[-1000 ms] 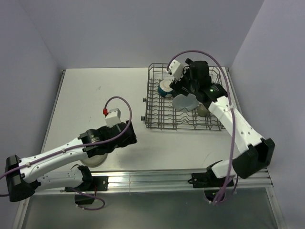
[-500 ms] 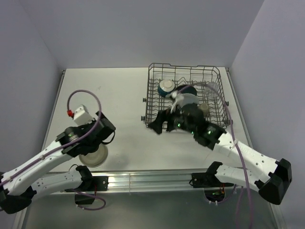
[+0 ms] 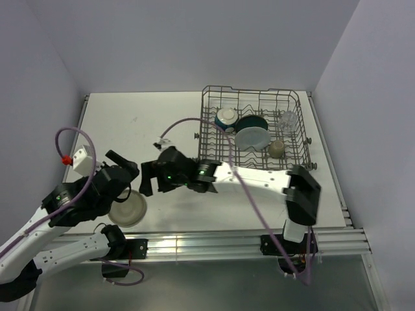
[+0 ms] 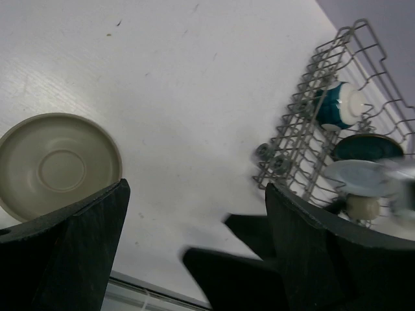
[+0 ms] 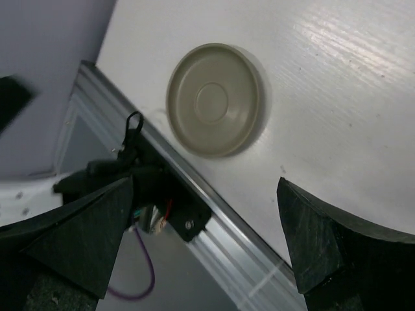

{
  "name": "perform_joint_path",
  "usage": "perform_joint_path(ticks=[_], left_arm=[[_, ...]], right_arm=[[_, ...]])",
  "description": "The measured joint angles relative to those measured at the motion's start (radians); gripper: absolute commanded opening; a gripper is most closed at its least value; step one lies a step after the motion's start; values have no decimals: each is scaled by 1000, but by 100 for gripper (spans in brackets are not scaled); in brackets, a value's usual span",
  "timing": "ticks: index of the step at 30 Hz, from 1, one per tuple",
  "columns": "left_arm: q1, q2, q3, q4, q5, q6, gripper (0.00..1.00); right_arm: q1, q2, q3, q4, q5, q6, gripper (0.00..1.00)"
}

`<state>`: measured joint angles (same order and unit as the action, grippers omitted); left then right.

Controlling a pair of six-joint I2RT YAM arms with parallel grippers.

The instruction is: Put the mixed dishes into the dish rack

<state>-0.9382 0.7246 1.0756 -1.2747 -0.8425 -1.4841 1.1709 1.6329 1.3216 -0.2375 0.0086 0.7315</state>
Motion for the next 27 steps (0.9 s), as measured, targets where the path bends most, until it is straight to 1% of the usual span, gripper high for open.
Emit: perform_joint_path(ticks=[2,5,11,16,20,22,27], left_arm=[[0,-21,36,2,2,27,90],[0,-87,80,29,3,84,89],[0,-268,159,77,-16,174,89],[0,-374,174,113,-29,216,88],[0,-417,173,155,-20,251,87],[0,-421,172,166,-13,262,87],[0,-422,171,171,8,276,87]], right_arm=[[13,141,111,-48,6,36,100],[18,277,188,-93,11,79,100],[18,376,208,-129,0,143,98],[18,502,376,-161,-9,172,94],[18,576,444,-193,16,211,85],[18,608,478,-230,39,224,84],[18,676,556,-313,95,233,73]])
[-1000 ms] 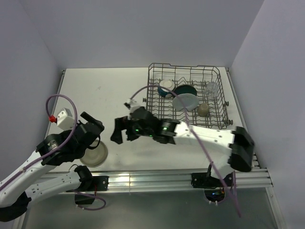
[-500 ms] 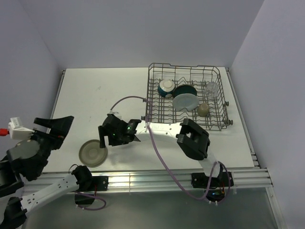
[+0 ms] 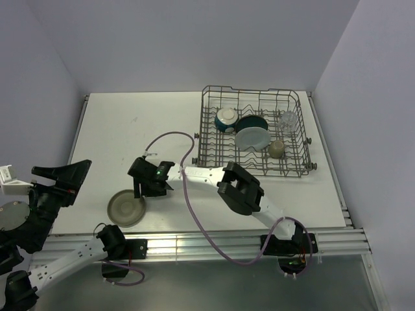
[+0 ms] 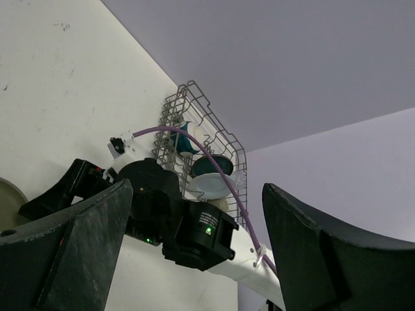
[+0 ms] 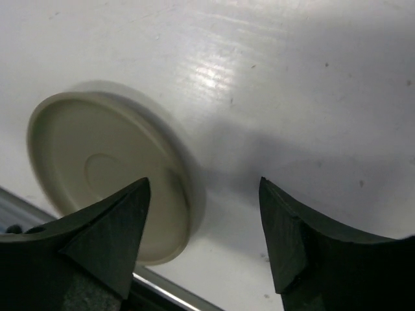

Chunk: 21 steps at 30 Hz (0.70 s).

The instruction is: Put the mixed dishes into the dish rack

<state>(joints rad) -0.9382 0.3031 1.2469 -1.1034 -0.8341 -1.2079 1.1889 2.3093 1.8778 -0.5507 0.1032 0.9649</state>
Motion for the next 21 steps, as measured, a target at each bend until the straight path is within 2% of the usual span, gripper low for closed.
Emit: perform_joint_path(ticks=[4,8,13,15,18,19,21], left_arm=[[0,-6,0,0,3,4,87],[0,-17,0,0,6,8,86],[0,-27,0,-2,6,7,86],[0,-32,0,-5,6,7,86],[0,-33,0,-12,6,7,86],[0,-33,0,-15,6,7,86],[0,-33,0,-20,6,6,86]], right_arm=[[5,80,142,-95,28,-18,67],[23,159,276,-164,66,-46,52],[47,166,288,-205,88,-83,36],[51,166,288,-217,94,-97,34],[55,166,294,-228,95,-125,18],[57,166,295,-235,100,-138,3],[59,162,291,-242,111,-156,0]])
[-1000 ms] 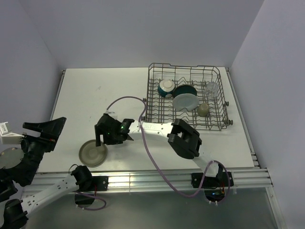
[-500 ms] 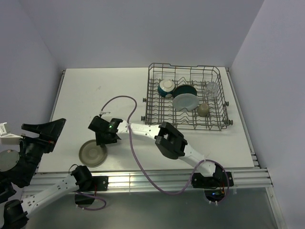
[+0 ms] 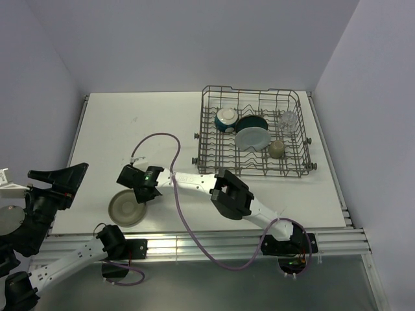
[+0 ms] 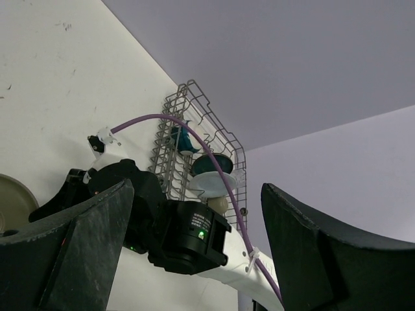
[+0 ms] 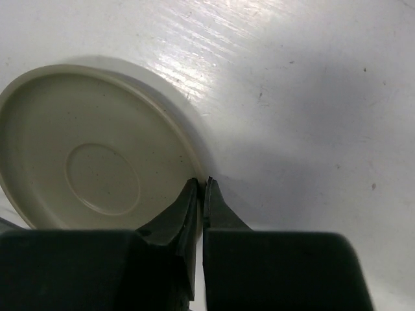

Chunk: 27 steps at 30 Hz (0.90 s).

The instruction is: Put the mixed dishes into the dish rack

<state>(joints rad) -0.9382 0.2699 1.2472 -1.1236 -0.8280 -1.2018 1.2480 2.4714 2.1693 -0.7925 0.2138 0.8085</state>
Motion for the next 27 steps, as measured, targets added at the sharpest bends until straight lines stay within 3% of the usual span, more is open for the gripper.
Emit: perform_joint_path(ticks=[13,27], left_arm=[[0,0,-48,-2,11,-19,85],[0,27,-107,30,44,-26,85]], right_arm=[[7,-321,-560,262,101,-126,0],[64,-548,-884,391,312,-381,0]])
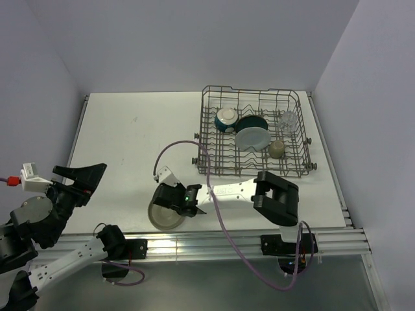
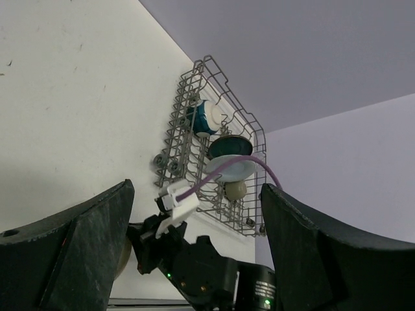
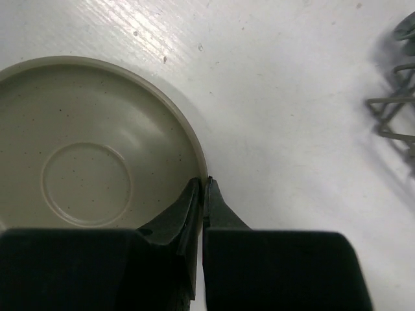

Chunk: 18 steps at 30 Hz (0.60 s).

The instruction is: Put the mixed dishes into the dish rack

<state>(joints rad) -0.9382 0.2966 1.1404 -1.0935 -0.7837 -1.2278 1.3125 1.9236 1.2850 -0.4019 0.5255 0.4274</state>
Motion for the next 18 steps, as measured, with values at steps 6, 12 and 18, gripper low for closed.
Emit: perform_joint_path(ticks=[6,12,18], left_arm=[[0,3,-22,16,5,-6,86],[0,3,-46,24,7,-14,86],[0,3,-70,42,13,-14,86]], right_arm=[[37,-130,-72,77,62,-138,0],[55,-244,-91,100,105,-276,0],[55,-319,-100,108,99,-365,0]])
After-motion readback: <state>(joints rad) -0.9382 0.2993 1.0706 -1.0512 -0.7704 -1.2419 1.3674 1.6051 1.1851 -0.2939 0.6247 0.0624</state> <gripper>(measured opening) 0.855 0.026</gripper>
